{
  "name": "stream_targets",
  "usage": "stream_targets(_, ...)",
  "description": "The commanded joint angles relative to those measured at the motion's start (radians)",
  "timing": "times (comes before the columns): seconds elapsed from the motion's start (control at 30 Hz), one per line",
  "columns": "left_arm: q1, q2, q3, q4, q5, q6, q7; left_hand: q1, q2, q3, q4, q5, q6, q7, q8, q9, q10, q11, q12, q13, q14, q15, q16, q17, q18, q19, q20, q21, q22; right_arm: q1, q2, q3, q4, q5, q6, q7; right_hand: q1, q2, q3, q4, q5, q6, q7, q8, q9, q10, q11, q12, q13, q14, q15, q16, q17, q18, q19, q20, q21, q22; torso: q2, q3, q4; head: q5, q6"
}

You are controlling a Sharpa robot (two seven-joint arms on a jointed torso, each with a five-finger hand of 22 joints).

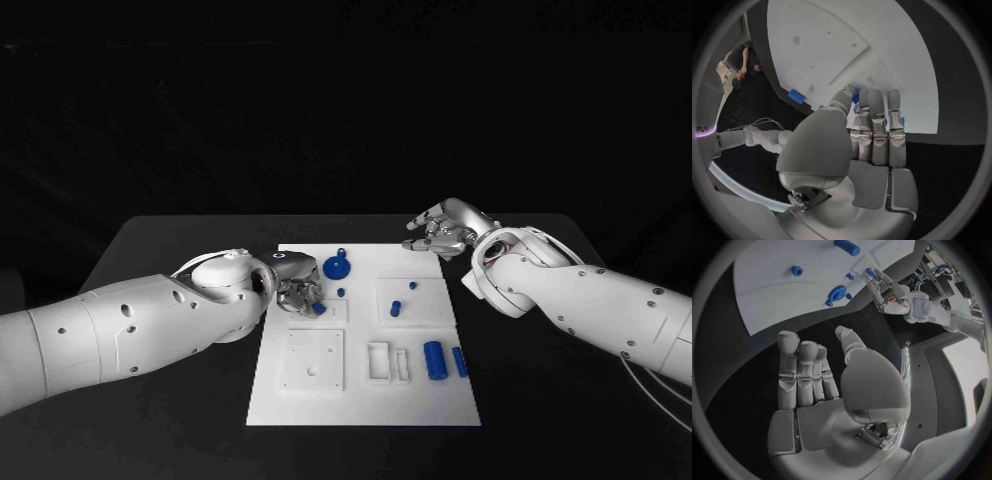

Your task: Assemble the parts on the task board

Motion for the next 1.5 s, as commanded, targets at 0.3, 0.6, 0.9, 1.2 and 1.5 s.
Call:
stream_targets(0.3,-0.004,0.004,0.001,-0.01,-0.004,0.034,0.018,-0.004,0.027,-0.003,-0.006,0.006,0.023,-0.007,-0.003,-0.001,0.004,-0.004,0.03,0.004,-0.01,0.0,0.011,0.006,-0.007,0.004,-0.004,-0.004,0.016,-0.001,0.0,0.001,0.002,0.0,0.001,0.01,-0.011,0.003,-0.001,0.001,0.006,-0.003,0.001,-0.004,-0.001,-0.002,0.003,-0.001,0.0,0.002,-0.002,-0.003,-0.001,0.014,0.042,0.001,-0.004,0.054,0.0,0.0,0.0007,0.0,-0.001)
stream_targets(0.6,-0.006,0.005,0.001,-0.018,-0.004,0.047,0.02,-0.021,0.041,-0.01,0.011,0.003,0.039,-0.011,-0.004,0.0,0.008,-0.004,0.038,0.005,-0.011,0.001,0.013,0.006,-0.007,0.003,-0.003,-0.005,0.017,-0.001,0.0,0.001,0.002,0.001,0.002,0.01,-0.013,0.004,-0.001,0.002,0.007,-0.001,0.0,-0.003,-0.001,-0.002,0.003,0.0,0.001,0.002,-0.002,-0.003,-0.001,0.014,0.042,0.001,-0.003,0.054,0.0,0.0004,0.0002,0.001,-0.002)
stream_targets(0.9,-0.011,0.012,0.001,-0.025,-0.006,0.043,0.023,-0.04,0.041,-0.031,0.051,-0.007,0.03,-0.011,-0.004,0.0,0.008,-0.003,0.045,0.007,-0.009,0.002,0.013,0.006,-0.007,0.005,-0.001,-0.006,0.009,-0.001,0.0,0.001,0.001,0.002,0.002,0.01,-0.013,0.004,-0.001,0.002,0.007,-0.001,0.0,-0.003,-0.001,-0.002,0.003,0.0,0.001,0.002,-0.002,-0.003,-0.001,0.014,0.042,0.001,-0.003,0.054,0.0,0.0007,-0.0002,0.0,-0.001)
stream_targets(1.2,-0.013,0.017,0.001,-0.03,-0.006,0.049,0.021,-0.078,0.036,-0.054,0.092,-0.015,0.024,-0.01,-0.003,0.0,0.01,0.0,0.05,0.009,-0.007,0.004,0.013,0.005,-0.007,0.006,0.0,-0.006,-0.001,-0.001,0.0,0.001,0.001,0.002,0.003,0.01,-0.013,0.004,-0.001,0.002,0.007,-0.001,0.0,-0.003,-0.001,-0.002,0.003,0.0,0.001,0.002,-0.002,-0.003,-0.001,0.014,0.042,0.001,-0.003,0.054,0.0,0.0009,-0.0001,-0.002,-0.004)
stream_targets(1.5,-0.014,0.017,0.001,-0.029,-0.004,0.061,0.02,-0.109,0.02,-0.069,0.114,-0.013,0.018,-0.007,-0.004,0.0,0.007,0.003,0.054,0.012,-0.008,0.005,0.013,0.004,-0.007,0.006,0.002,-0.006,-0.009,-0.001,0.002,0.001,-0.002,0.002,0.005,0.01,-0.013,0.005,0.001,0.002,0.008,0.001,0.0,-0.004,-0.001,-0.002,0.003,0.0,0.002,0.002,-0.002,-0.003,-0.001,0.014,0.042,0.001,-0.003,0.054,0.0,0.0008,0.0004,-0.003,-0.006)
